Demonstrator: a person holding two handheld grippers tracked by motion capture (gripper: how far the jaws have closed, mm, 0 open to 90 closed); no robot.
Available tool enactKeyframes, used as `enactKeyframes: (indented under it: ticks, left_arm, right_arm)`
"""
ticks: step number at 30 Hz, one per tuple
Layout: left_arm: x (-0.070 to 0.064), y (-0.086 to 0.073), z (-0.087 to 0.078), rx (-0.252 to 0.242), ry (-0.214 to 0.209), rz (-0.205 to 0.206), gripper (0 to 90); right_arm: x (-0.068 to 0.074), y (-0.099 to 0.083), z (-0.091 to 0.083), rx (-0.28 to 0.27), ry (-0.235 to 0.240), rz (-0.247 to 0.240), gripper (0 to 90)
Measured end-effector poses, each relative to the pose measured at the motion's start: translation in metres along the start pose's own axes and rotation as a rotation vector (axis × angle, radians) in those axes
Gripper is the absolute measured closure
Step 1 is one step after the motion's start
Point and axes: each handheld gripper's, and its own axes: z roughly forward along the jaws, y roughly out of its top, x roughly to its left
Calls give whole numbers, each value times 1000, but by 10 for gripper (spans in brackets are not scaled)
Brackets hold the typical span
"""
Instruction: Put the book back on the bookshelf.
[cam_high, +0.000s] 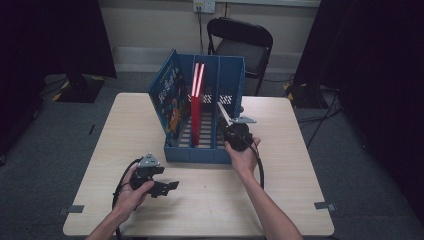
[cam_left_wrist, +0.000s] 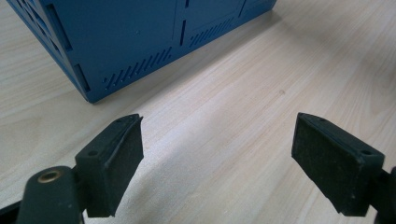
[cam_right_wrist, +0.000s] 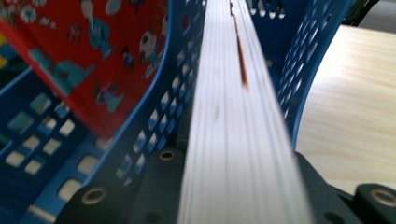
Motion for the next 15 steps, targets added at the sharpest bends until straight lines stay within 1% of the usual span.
enactKeyframes:
  ticks: [2, 4, 6, 9, 13, 15]
  left_arm:
    - [0, 0, 0, 2, -2, -3, 164]
    - [0, 0, 1, 1, 0, -1, 164]
    - [-1, 0, 1, 2, -1, 1, 164]
    - [-1, 0, 1, 1, 0, 1, 164]
    - [-1, 0, 1, 0, 0, -2, 164]
    - [-1, 0, 1, 2, 1, -2, 164]
  right_arm:
    - [0, -3, 0, 8, -1, -23, 740]
    - [-1, -6, -1, 8, 2, -32, 740]
    - [-2, -8, -2, 9, 7, -27, 737]
    - [-3, -10, -3, 9, 11, -32, 730]
    - [-3, -12, -7, 0, 29, -18, 708]
    - [-3, -14, -10, -6, 32, -25, 702]
